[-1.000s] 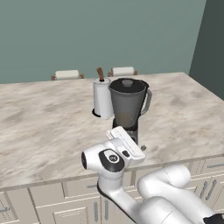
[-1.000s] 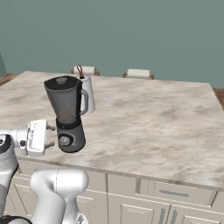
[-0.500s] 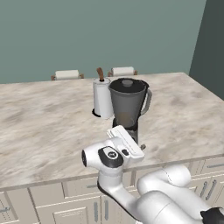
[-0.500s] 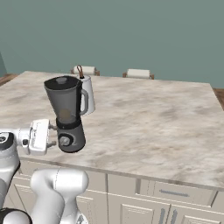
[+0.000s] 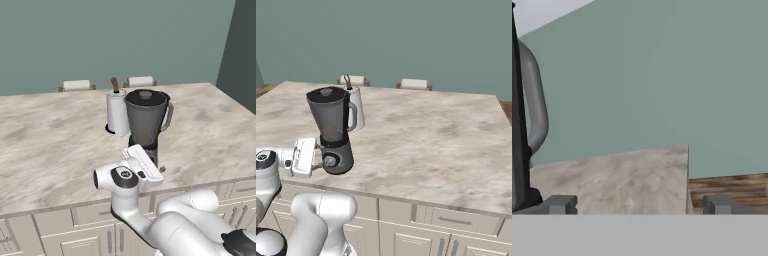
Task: Open the blender lid, put the orange in the blender, close the lid, and start the blender.
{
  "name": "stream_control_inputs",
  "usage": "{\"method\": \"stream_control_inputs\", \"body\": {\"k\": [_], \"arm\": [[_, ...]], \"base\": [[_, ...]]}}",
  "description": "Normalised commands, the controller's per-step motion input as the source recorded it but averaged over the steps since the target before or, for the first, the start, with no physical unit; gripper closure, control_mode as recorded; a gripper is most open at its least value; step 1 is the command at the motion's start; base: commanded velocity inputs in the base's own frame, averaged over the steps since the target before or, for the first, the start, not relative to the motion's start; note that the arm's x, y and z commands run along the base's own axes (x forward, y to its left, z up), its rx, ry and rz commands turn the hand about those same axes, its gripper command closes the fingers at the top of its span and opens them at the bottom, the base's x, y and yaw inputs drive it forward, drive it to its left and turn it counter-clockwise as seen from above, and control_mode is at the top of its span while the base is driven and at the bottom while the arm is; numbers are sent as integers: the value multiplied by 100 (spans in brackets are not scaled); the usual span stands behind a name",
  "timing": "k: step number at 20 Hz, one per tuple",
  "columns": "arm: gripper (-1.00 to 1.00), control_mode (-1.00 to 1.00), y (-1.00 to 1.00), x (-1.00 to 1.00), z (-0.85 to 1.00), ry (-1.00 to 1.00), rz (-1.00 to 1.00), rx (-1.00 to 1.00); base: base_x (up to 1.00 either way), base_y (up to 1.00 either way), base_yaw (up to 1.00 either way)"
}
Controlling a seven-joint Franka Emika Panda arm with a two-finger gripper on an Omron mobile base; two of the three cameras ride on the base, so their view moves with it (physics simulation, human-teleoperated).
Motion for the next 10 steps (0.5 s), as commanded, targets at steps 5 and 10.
{"method": "stream_control_inputs", "body": {"k": [5,10], "arm": [[-100,-100,0,17,-12,0,-2,0],[-100,-100,0,20,-16,0,-2,0]], "base": [[0,0,0],[0,0,0]]}}
